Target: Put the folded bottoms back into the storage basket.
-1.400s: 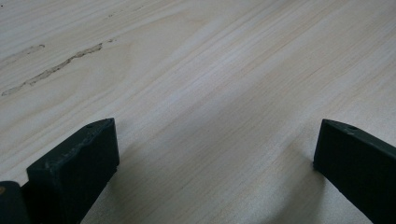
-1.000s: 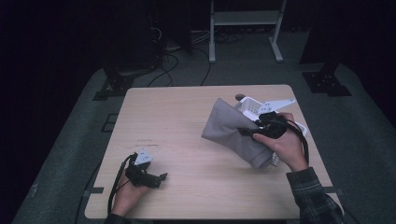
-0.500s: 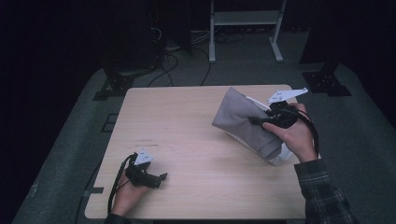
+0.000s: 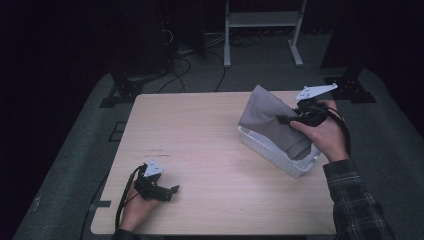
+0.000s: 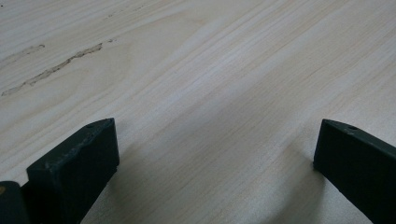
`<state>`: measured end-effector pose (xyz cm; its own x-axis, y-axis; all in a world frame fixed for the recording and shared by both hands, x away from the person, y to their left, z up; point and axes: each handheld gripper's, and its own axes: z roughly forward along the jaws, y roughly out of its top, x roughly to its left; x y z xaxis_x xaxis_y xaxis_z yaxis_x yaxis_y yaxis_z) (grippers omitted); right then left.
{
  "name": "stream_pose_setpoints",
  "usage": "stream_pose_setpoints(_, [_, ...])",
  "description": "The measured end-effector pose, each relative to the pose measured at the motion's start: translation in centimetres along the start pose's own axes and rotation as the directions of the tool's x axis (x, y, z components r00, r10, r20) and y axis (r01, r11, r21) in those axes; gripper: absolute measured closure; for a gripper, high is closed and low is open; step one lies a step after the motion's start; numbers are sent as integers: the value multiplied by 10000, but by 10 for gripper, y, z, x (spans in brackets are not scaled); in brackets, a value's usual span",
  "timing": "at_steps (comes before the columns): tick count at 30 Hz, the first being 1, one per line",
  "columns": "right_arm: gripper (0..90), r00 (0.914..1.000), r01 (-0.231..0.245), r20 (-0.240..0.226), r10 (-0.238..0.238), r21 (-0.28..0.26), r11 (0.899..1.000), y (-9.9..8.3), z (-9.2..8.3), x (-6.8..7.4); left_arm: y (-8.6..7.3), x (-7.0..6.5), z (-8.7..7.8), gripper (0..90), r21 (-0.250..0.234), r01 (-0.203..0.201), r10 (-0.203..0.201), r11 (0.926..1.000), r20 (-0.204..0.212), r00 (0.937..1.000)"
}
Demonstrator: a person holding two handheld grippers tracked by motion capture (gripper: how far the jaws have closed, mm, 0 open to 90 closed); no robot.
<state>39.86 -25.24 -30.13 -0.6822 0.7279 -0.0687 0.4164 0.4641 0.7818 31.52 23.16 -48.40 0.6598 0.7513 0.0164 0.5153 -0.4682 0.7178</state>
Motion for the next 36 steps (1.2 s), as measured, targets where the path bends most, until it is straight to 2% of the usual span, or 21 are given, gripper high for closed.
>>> stream_pose_setpoints(3, [638, 9998, 83, 152, -85, 110, 9999, 0, 2, -7, 0, 0, 0, 0, 1, 3, -3, 10000, 0, 10000])
stream_pose_setpoints(8, [638, 9997, -82, 239, 76, 276, 9996, -7, 11, -17, 0, 0, 0, 0, 19, -9, 9, 10000, 7, 10000])
stream_pose_setpoints(16, [637, 9980, -579, 295, 558, 772, 9953, -28, 36, -29, 0, 0, 0, 0, 1, -8, 8, 10000, -3, 10000])
stream_pose_setpoints(21, [636, 9947, -1015, 274, 991, 1098, 9888, -40, 50, -36, 0, 0, 0, 0, 29, -18, 18, 10000, 8, 10000])
stream_pose_setpoints(24, [634, 9927, -1207, 171, 1195, 1238, 9849, -48, 58, -38, 0, 0, 0, 0, 27, -16, 16, 10000, 8, 10000])
stream_pose_setpoints(36, [623, 9908, -1332, -32, 1356, 1652, 9772, -61, 81, -36, 0, 0, 0, 0, 29, -14, 14, 10000, 7, 10000])
